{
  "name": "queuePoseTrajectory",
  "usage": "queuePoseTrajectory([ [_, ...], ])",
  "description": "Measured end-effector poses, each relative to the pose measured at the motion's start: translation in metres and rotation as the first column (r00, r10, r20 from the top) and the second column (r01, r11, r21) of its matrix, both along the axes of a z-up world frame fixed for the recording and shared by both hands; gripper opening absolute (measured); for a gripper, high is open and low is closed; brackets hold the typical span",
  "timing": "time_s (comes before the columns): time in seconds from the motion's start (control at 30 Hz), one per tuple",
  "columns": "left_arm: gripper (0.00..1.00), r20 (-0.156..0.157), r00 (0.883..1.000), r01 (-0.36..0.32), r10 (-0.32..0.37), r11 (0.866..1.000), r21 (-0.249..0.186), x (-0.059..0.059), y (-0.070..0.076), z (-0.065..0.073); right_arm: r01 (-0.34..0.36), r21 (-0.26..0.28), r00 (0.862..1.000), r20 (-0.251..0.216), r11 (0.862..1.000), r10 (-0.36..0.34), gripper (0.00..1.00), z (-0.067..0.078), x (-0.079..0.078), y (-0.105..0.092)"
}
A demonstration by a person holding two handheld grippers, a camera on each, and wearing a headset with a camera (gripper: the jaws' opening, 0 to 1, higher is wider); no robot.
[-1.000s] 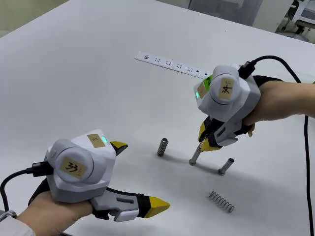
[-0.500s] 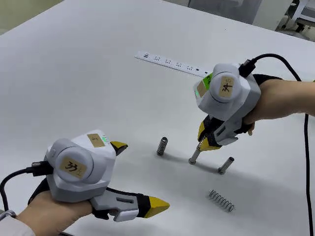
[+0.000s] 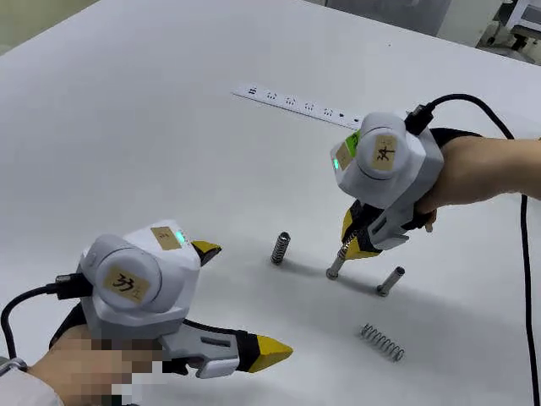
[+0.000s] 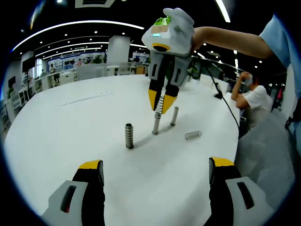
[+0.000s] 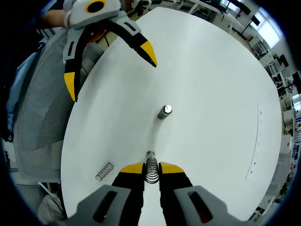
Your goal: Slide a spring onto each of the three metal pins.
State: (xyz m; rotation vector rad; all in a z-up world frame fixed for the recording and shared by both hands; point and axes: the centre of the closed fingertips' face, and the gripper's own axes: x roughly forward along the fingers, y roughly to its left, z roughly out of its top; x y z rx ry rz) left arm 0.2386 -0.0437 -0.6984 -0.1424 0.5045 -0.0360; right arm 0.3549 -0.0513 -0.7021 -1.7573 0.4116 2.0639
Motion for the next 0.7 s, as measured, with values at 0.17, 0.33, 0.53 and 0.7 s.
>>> queuePoseTrajectory([
  [0.17, 0.94, 0.0, 1.0, -0.002, 0.002, 1.0, -0.003, 0.0, 0.001, 0.0, -0.005, -0.013, 1.0, 0.011, 1.0, 0.005, 0.13, -0.007, -0.001, 0.001],
  [0.33, 0.94, 0.0, 1.0, -0.003, 0.003, 1.0, -0.003, 0.0, 0.0, 0.0, -0.015, -0.027, 1.0, 0.024, 1.0, 0.015, 0.13, -0.01, -0.002, 0.001],
  [0.53, 0.94, -0.002, 1.0, 0.0, 0.0, 1.0, -0.005, 0.0, 0.0, 0.0, -0.024, -0.041, 0.999, 0.039, 0.999, 0.026, 0.13, -0.016, -0.002, 0.002],
  [0.7, 0.94, -0.003, 1.0, 0.0, 0.0, 1.0, -0.006, 0.0, 0.0, -0.001, -0.036, -0.06, 0.998, 0.054, 0.998, 0.039, 0.13, -0.027, -0.003, -0.001],
])
